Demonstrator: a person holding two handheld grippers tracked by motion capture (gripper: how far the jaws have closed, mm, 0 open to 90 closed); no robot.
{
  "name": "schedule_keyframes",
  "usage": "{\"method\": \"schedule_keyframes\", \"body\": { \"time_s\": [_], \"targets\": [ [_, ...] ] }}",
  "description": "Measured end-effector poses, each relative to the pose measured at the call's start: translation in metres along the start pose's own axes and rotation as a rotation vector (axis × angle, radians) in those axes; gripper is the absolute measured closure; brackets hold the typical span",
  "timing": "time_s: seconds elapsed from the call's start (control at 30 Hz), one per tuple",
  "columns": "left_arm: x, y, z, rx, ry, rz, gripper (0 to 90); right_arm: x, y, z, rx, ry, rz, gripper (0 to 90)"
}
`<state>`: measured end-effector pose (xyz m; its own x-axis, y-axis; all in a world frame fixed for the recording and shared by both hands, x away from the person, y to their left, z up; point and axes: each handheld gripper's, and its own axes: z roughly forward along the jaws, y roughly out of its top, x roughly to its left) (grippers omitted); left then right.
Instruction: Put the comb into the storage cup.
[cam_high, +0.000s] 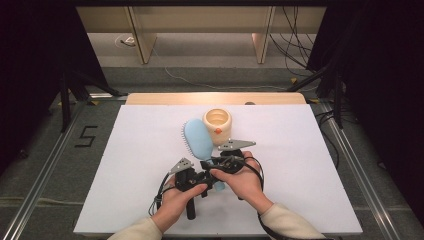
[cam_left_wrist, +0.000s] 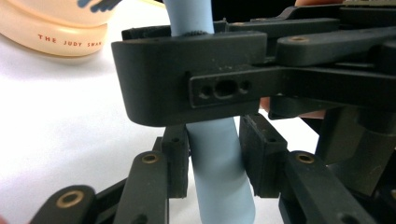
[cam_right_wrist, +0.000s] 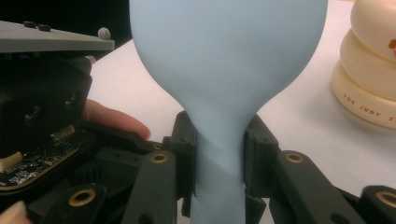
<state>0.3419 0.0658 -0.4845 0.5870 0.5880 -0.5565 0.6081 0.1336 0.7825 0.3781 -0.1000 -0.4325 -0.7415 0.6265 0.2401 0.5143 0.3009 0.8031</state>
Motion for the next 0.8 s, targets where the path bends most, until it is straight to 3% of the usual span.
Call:
{"method": "schedule_keyframes", "body": {
  "time_s": [0.17, 0.27, 0.5, 0.8],
  "targets": [
    [0.0017, 0.0004, -0.0007, 0.001, -0.011, -0.027, 65.5, 0.0006, 0.0005, -0.0003, 0.002, 0.0, -0.008, 70.4],
    [0.003, 0.0007, -0.001, -0.004, -0.027, -0.07, 66.4, 0.0009, 0.001, -0.0004, 0.005, 0.002, -0.01, 70.3],
    [0.0036, 0.0014, -0.0013, -0.013, -0.052, -0.123, 67.1, 0.0003, 0.0023, -0.001, 0.003, 0.01, -0.011, 70.1],
    [0.0036, 0.0026, -0.0026, -0.005, -0.059, -0.149, 67.3, 0.0005, 0.0028, -0.0012, 0.001, 0.015, -0.005, 69.3]
  ]
}}
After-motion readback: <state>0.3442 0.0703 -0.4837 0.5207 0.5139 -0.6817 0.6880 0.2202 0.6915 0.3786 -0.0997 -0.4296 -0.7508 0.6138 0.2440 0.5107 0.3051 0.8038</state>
